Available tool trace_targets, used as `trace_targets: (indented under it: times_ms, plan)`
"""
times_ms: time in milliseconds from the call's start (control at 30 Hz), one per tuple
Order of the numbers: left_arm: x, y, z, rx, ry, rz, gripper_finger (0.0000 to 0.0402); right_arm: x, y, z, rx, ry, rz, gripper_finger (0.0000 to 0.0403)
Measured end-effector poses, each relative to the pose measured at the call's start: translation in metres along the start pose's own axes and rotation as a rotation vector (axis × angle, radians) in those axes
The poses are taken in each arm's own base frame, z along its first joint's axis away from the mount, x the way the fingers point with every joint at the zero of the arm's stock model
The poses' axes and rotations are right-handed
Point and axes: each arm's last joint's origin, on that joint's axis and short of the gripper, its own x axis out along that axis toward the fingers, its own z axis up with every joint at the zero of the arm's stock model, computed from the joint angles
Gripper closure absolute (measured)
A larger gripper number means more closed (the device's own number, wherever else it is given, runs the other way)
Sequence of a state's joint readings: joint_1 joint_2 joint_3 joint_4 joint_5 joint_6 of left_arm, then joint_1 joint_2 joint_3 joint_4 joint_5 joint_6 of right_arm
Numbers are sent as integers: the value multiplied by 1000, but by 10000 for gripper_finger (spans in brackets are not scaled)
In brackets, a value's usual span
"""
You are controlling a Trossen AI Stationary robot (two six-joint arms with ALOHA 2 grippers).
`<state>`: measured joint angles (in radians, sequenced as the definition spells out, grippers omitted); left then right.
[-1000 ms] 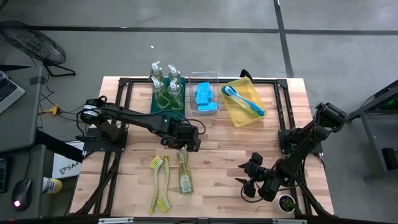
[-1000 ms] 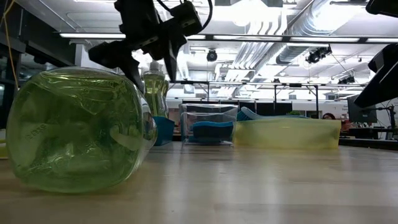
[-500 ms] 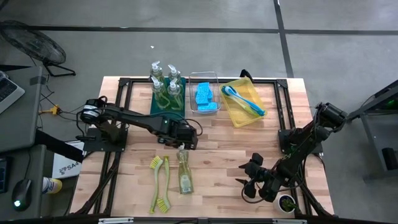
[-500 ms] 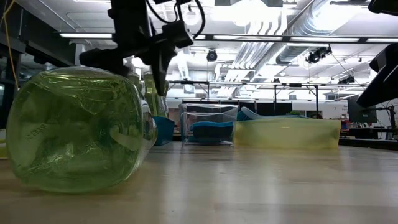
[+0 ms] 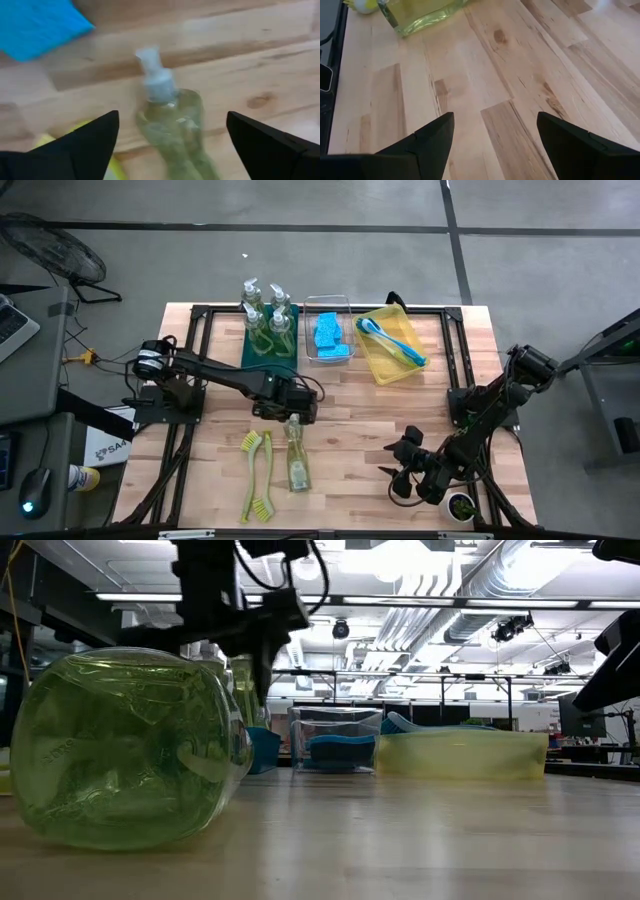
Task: Pick & Place Kitchen Sink Supplies
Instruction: Put the dishwashing liquid into the blue bin
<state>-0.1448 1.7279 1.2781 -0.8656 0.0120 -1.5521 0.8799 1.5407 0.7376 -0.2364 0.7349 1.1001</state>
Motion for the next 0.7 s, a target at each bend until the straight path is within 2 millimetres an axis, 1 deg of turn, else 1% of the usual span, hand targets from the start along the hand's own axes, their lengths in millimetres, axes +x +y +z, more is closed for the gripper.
trace_targets:
  times_ms: [67,133,167,467,700]
  plan:
    - [6,-4,0,-24,21,-11,27,0,0,0,0,-1,-1,124]
    - [14,-3,0,-29,30,19,21,0,0,0,-1,-4,-4,124]
    - [18,-6,0,-29,30,7,20,1,0,-1,-2,-4,-4,124]
    - [38,-9,0,-56,46,37,19,9,1,-12,-12,12,-27,124]
    - [60,-12,0,-85,51,63,19,16,4,-18,-12,14,-29,124]
